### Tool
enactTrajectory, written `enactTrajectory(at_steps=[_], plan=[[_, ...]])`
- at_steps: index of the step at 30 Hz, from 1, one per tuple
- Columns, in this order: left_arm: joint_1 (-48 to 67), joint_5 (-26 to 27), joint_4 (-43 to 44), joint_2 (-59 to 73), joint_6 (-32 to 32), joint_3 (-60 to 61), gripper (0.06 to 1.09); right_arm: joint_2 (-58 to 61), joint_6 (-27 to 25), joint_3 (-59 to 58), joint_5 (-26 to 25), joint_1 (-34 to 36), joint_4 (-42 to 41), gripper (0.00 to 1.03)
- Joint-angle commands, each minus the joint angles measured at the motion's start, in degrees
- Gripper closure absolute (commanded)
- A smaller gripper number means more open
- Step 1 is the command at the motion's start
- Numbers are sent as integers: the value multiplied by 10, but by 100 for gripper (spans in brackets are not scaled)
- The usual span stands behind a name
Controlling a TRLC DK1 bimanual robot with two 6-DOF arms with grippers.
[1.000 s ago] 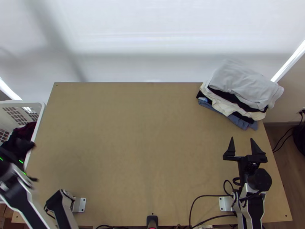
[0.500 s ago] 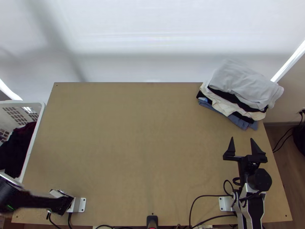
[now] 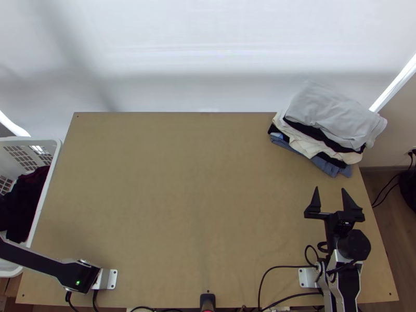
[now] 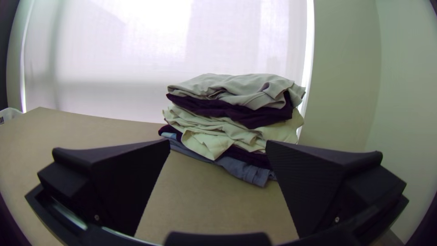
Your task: Fold the t-shirt
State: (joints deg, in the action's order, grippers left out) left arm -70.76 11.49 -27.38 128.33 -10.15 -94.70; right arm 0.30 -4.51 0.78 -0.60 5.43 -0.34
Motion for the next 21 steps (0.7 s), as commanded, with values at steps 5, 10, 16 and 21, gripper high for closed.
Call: enactTrajectory(at_steps=[5, 10, 16, 21], plan=[[-1, -29, 0, 126, -11, -115, 11, -4, 4, -2, -5, 2, 11, 4], [2, -50, 0, 206, -12, -196, 11, -4, 4, -2, -5, 2, 11, 4], [8, -68, -1, 278, -22, -276, 11, -4, 5, -2, -5, 2, 11, 4], [12, -108, 14, 302, -42, -296, 76, -4, 5, -2, -5, 2, 11, 4]])
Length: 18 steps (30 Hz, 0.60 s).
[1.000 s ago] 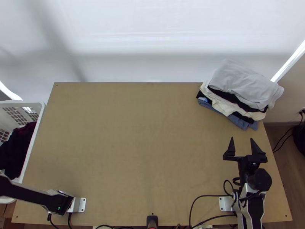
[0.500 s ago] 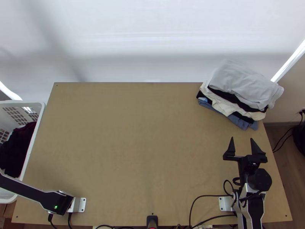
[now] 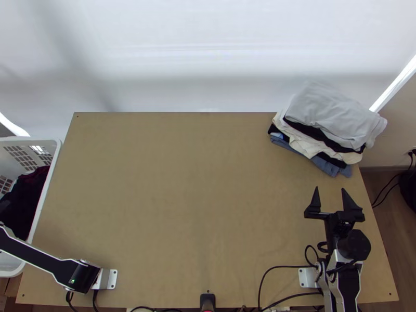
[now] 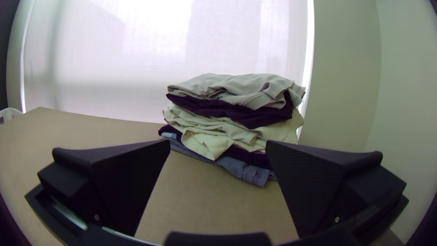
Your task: Fold the t-shirt
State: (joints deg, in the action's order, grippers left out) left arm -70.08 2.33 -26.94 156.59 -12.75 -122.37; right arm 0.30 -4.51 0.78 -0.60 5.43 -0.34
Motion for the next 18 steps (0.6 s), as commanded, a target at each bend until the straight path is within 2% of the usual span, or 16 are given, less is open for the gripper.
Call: enactTrajectory(at_steps=[1, 8, 11, 18], plan=[[4, -17, 21, 20, -17, -26, 105, -4, 4, -2, -5, 2, 11, 4], [-3, 2, -22, -78, -3, -37, 105, -4, 4, -2, -5, 2, 11, 4], [-8, 60, -62, -147, 24, -36, 105, -4, 4, -2, -5, 2, 11, 4], [1, 127, -131, -310, 90, -35, 105, -4, 4, -2, -5, 2, 11, 4]])
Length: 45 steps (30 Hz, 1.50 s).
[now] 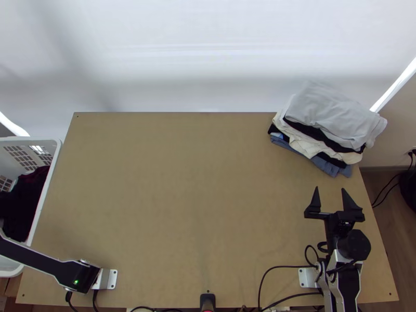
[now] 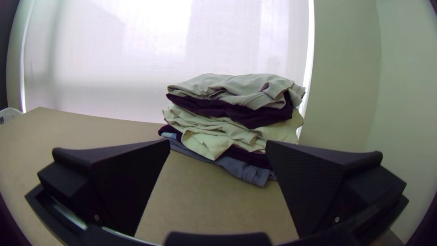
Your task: Fold the t-shirt
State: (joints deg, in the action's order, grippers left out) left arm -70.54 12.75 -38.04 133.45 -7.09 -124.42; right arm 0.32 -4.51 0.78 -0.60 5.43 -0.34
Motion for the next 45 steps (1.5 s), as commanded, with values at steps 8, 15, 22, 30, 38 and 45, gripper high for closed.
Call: enactTrajectory(at_steps=[8, 15, 22, 30, 38, 45], plan=[[50, 97, -84, -261, 84, -14, 105, -4, 4, -2, -5, 2, 11, 4], [153, 103, -147, -410, 91, -10, 105, -4, 4, -2, -5, 2, 11, 4], [313, 101, -168, -543, 126, -4, 105, -4, 4, -2, -5, 2, 11, 4], [677, -77, -160, -617, 156, 47, 105, -4, 4, -2, -5, 2, 11, 4], [1059, -309, -91, -650, 151, 215, 105, -4, 4, -2, -5, 2, 11, 4], [1271, -380, 0, -680, 125, 361, 105, -4, 5, -2, -5, 2, 11, 4]])
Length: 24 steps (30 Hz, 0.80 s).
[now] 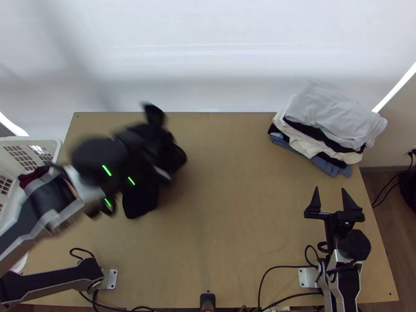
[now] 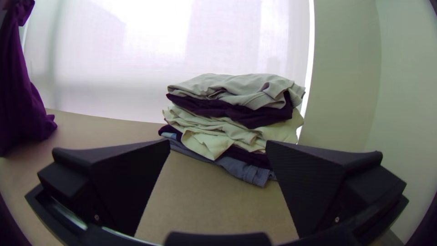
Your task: Fold the t-shirt
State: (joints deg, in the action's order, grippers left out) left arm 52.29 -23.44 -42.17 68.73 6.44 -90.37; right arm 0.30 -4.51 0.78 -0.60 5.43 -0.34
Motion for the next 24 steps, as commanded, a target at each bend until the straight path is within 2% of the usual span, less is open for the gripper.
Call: enactTrajectory(at_steps=[1, 11, 12, 13, 15, 16, 18, 24], plan=[[56, -20, 57, -26, -11, 27, 105, -4, 4, -2, -5, 2, 11, 4], [158, -20, 159, 98, 16, 30, 105, -4, 4, -2, -5, 2, 11, 4], [166, -15, 167, 113, 19, 28, 99, -4, 4, -2, -5, 2, 11, 4], [170, -5, 177, 129, 18, 27, 77, -4, 4, -2, -5, 2, 11, 4], [178, 8, 204, 153, 16, 20, 19, -4, 4, -2, -5, 2, 11, 4], [178, 27, 215, 161, 17, 17, 9, -4, 5, -2, -5, 2, 11, 4], [178, 51, 223, 171, 18, -10, 10, -4, 4, -2, -5, 2, 11, 4], [129, 51, 235, 151, 24, -93, 10, -4, 4, -2, -5, 2, 11, 4]])
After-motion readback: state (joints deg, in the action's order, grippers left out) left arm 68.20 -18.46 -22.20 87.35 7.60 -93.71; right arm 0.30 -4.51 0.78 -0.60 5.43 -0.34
